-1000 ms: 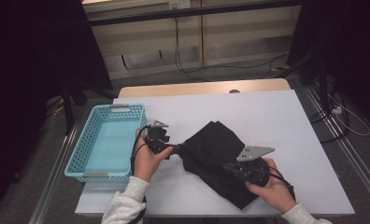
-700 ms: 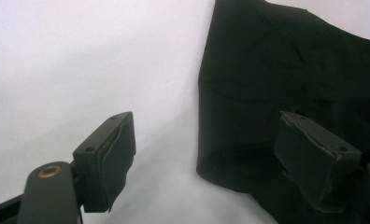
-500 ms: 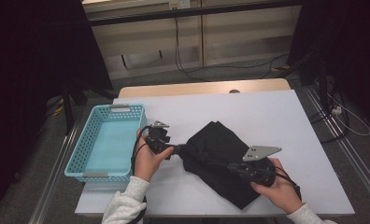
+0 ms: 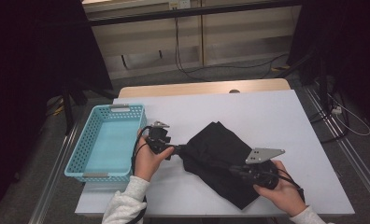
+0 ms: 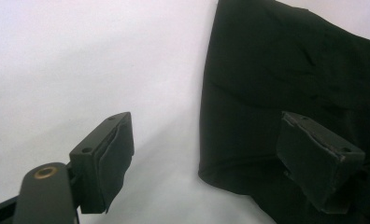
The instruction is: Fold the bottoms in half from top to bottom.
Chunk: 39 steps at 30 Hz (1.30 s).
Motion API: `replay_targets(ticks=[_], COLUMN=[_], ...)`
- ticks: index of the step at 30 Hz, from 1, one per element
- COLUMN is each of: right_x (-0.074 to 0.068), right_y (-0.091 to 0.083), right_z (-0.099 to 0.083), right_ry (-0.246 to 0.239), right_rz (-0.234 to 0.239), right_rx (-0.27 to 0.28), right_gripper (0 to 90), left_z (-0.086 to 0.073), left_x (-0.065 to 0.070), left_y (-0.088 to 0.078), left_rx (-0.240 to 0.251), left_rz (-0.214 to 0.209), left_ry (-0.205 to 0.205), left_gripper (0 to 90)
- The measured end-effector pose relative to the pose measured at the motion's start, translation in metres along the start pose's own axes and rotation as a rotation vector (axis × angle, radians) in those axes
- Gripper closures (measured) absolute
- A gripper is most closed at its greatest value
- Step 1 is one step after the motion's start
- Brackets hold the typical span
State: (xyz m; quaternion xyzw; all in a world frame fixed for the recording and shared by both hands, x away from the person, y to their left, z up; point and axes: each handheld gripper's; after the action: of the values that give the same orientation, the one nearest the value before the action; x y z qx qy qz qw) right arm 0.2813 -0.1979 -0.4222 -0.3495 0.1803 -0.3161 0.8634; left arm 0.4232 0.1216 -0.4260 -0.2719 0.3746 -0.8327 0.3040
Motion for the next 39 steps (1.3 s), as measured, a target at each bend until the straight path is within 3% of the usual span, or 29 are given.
replay_targets(ticks=[39], right_x=[0.0], right_y=[-0.015], right_z=[-0.006], right_ry=[0.009], right_rz=[0.01], right_rx=[0.024], right_gripper=[87.6], left_z=[0.001], left_x=[0.002], left_y=[0.0], left_rx=[0.005], left_rz=[-0.009], left_ry=[0.0], left_gripper=[18.5])
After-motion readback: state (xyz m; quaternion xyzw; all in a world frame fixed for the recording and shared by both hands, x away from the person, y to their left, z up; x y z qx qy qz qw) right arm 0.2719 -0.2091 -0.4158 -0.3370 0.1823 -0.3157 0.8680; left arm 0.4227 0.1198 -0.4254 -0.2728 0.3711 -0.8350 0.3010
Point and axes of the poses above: each handheld gripper's, and its own axes: y roughly forward along the jaws, z roughly out of its top, x roughly to its right, and after that the axes turned 8 degrees about -x, right-handed
